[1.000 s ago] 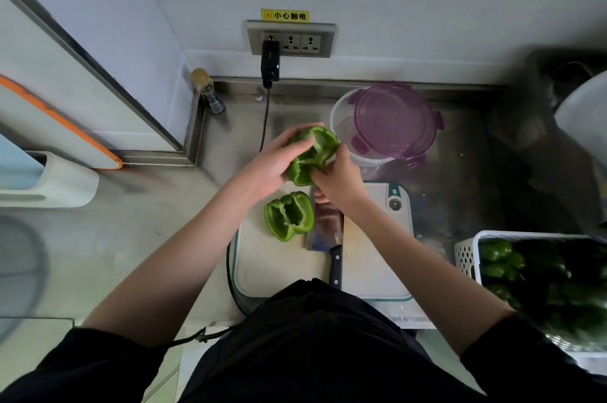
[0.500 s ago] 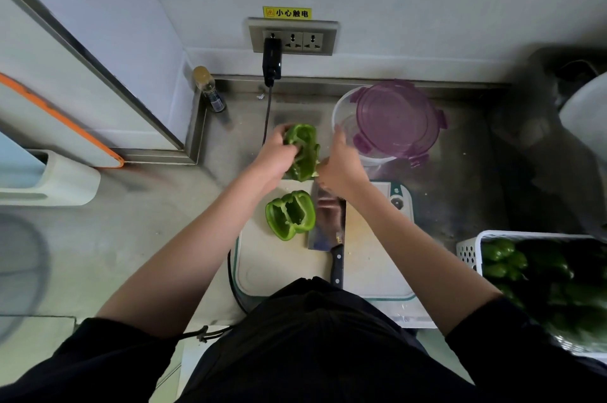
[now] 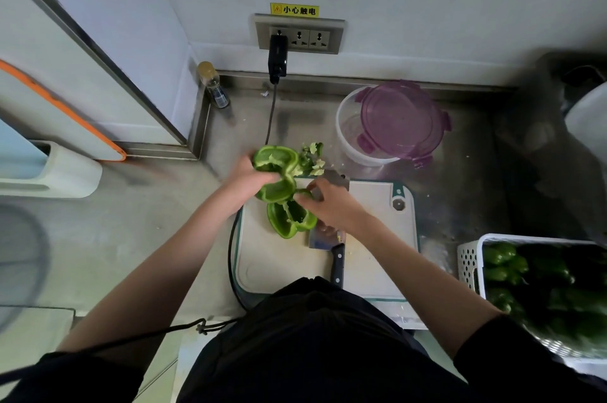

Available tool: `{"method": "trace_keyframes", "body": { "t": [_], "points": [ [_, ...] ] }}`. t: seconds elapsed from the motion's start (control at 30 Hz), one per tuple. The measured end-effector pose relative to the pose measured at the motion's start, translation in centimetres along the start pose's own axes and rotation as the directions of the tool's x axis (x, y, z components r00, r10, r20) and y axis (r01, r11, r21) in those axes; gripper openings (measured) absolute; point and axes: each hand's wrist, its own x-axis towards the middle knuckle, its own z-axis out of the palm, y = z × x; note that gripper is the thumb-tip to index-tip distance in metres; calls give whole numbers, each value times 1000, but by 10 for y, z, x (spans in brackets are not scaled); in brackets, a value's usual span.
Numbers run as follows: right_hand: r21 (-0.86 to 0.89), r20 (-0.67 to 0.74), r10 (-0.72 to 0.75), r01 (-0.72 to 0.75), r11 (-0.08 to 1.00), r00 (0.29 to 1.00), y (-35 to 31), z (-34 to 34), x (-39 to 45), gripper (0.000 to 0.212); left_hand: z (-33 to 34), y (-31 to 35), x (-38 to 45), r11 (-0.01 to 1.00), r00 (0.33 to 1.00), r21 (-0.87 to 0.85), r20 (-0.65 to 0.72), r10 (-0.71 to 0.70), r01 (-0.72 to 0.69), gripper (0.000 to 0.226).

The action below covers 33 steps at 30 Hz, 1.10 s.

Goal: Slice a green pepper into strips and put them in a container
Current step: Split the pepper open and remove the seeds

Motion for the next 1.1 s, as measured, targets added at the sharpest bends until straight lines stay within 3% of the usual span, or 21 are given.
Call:
{"method": "trace_keyframes", "body": {
  "t": [0.1, 0.27, 0.33, 0.4, 0.43, 0.53, 0.6, 0.7, 0.77, 0.83, 1.0, 1.1],
  "points": [
    [34, 11, -33, 33, 999, 999, 2, 10, 2, 31, -9, -18, -4, 996, 999, -86, -21, -30, 28, 41],
    [286, 211, 4, -66, 956, 978, 12, 12, -6, 35, -19, -38, -20, 997, 991, 47, 119, -59, 54, 30],
    [339, 69, 103, -121, 933, 992, 23, 14, -13, 36, -21, -49, -24, 993, 985, 85, 142, -99, 87, 25],
    [184, -155, 208, -179, 966, 966, 44, 18, -23, 39, -21, -56, -29, 991, 983, 104, 151, -101, 85, 18],
    [69, -191, 229, -219, 973, 955, 53, 21, -31, 48, -19, -59, -31, 991, 986, 106, 142, -90, 75, 18],
    [-140, -147, 279, -299, 944, 949, 63, 38, -42, 69, -16, -65, -32, 986, 983, 149, 157, -94, 70, 24],
    [-151, -155, 301, -323, 934, 941, 56, 42, -39, 55, -14, -69, -33, 967, 964, 244, 227, -135, 78, 31],
    [70, -188, 256, -247, 966, 948, 56, 34, -39, 25, -11, -72, -34, 938, 941, 342, 298, -158, 49, 48],
    [301, -203, 231, -164, 940, 951, 61, 26, -47, 16, -10, -74, -34, 935, 952, 351, 269, -143, 41, 51],
    [424, -192, 207, -109, 899, 959, 65, 18, -59, 11, -9, -74, -35, 943, 961, 330, 242, -134, 48, 49],
    [116, -323, 68, -32, 993, 944, 79, -2, -74, 13, -10, -81, -38, 944, 961, 329, 256, -103, 14, 50],
    [-150, -282, -78, 37, 988, 956, 80, -22, -74, 13, -8, -82, -39, 918, 947, 393, 313, -72, -60, 51]
  ]
}}
